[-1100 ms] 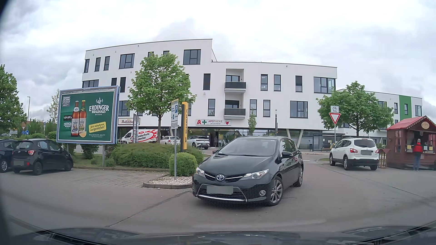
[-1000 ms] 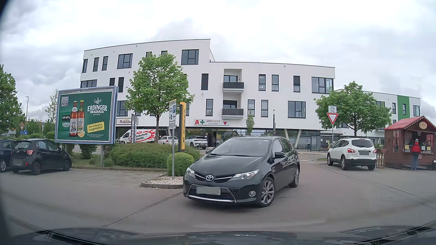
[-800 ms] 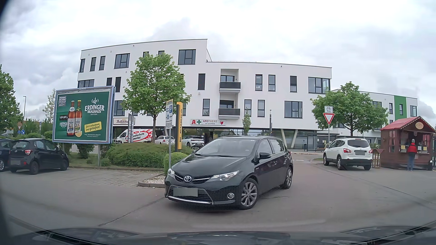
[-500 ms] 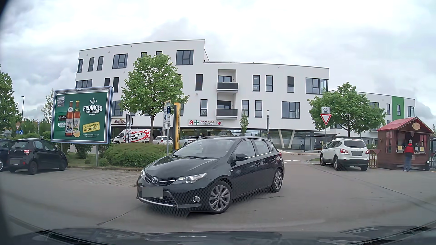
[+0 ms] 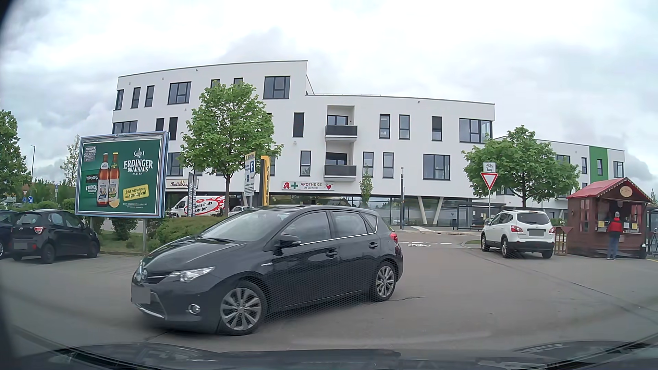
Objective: Follow the waypoints while adhering to traffic rules and regulations
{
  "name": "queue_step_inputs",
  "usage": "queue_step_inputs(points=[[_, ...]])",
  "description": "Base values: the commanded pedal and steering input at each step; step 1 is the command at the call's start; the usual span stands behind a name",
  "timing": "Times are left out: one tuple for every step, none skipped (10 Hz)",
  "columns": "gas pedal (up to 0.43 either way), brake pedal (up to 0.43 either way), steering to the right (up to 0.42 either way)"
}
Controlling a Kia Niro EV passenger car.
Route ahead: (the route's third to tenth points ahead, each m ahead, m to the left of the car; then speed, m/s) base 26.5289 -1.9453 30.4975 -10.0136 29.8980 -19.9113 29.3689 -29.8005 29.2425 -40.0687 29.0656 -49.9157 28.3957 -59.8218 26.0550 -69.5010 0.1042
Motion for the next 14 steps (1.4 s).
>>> queue_step_inputs(points=[[0.11, 0.012, 0.434], [0.138, 0.012, 0.502], [0.169, 0.012, 0.572], [0.177, 0.012, 0.609], [0.177, 0.012, 0.616], [0.197, 0.012, 0.6], [0.22, 0.012, 0.57], [0.228, 0.012, 0.542], [0.248, 0.012, 0.511], [0.26, 0.012, 0.475], [0.268, 0.012, 0.444], [0.28, 0.012, 0.397], [0.28, 0.012, 0.349], [0.28, 0.012, 0.303]])
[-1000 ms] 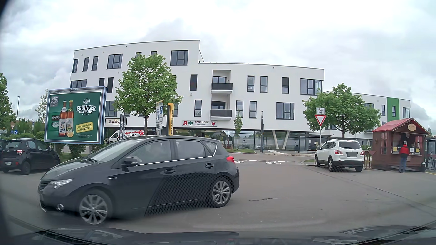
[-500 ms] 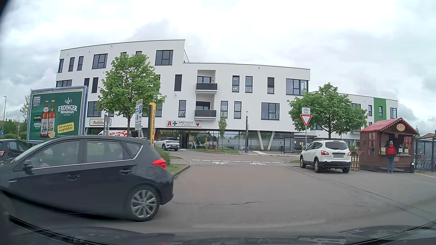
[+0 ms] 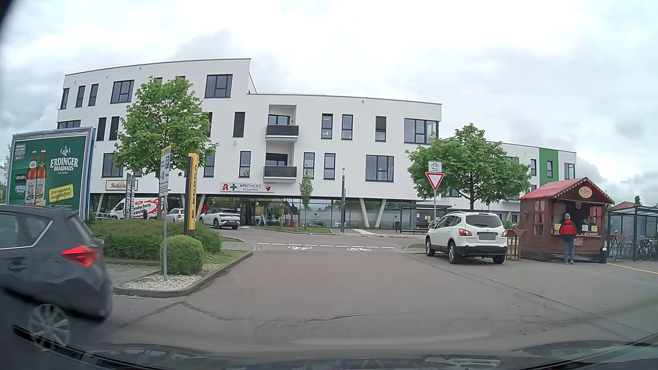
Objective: Follow the waypoints while adhering to traffic rules and regulations
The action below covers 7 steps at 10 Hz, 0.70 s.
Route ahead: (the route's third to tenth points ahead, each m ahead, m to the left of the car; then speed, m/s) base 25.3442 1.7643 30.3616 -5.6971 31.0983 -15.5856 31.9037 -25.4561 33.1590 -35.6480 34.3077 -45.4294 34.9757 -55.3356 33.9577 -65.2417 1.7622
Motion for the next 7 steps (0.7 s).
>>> queue_step_inputs(points=[[0.299, 0.012, 0.259], [0.319, 0.012, 0.2], [0.319, 0.012, 0.156], [0.331, 0.012, 0.105], [0.331, 0.012, 0.064], [0.331, 0.012, 0.024], [0.331, 0.012, -0.001]])
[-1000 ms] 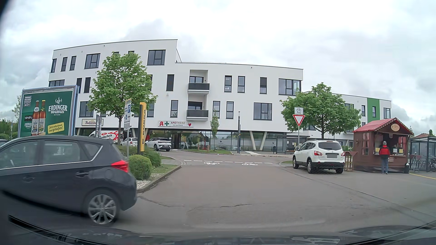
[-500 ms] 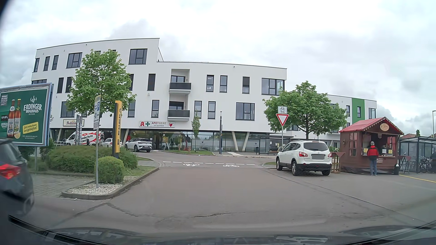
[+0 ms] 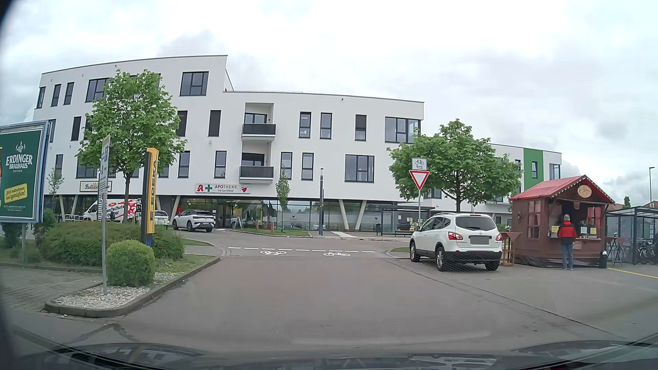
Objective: Follow the waypoints while adhering to traffic rules and regulations
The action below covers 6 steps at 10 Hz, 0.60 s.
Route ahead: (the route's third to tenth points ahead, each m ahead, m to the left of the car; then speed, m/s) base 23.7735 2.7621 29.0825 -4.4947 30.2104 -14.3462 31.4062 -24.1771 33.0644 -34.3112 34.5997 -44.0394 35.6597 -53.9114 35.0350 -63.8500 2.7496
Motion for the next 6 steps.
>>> queue_step_inputs(points=[[0.339, 0.012, -0.019], [0.339, 0.012, -0.02], [0.339, 0.012, -0.016], [0.339, 0.012, -0.015], [0.339, 0.012, -0.015], [0.339, 0.012, -0.015]])
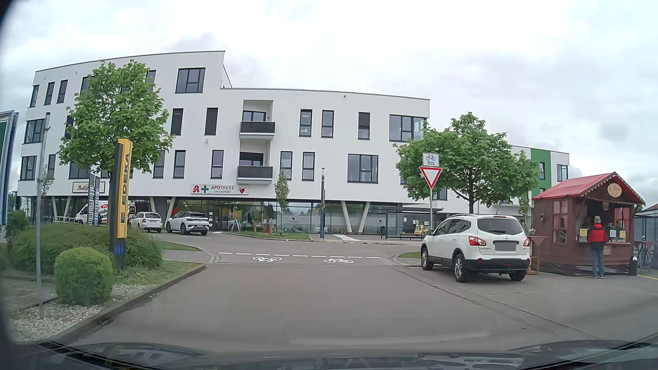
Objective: Follow the waypoints while adhering to traffic rules and regulations
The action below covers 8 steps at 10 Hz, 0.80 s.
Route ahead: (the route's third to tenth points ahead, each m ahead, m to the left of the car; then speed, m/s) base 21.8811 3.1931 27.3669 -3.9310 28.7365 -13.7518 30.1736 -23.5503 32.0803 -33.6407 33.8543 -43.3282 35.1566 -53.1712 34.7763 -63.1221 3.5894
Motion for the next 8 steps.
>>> queue_step_inputs(points=[[0.339, 0.012, -0.015], [0.339, 0.012, -0.012], [0.339, 0.012, -0.01], [0.319, 0.012, -0.006], [0.319, 0.012, -0.005], [0.268, 0.012, -0.005], [0.248, 0.012, -0.004], [0.169, 0.012, -0.004]])
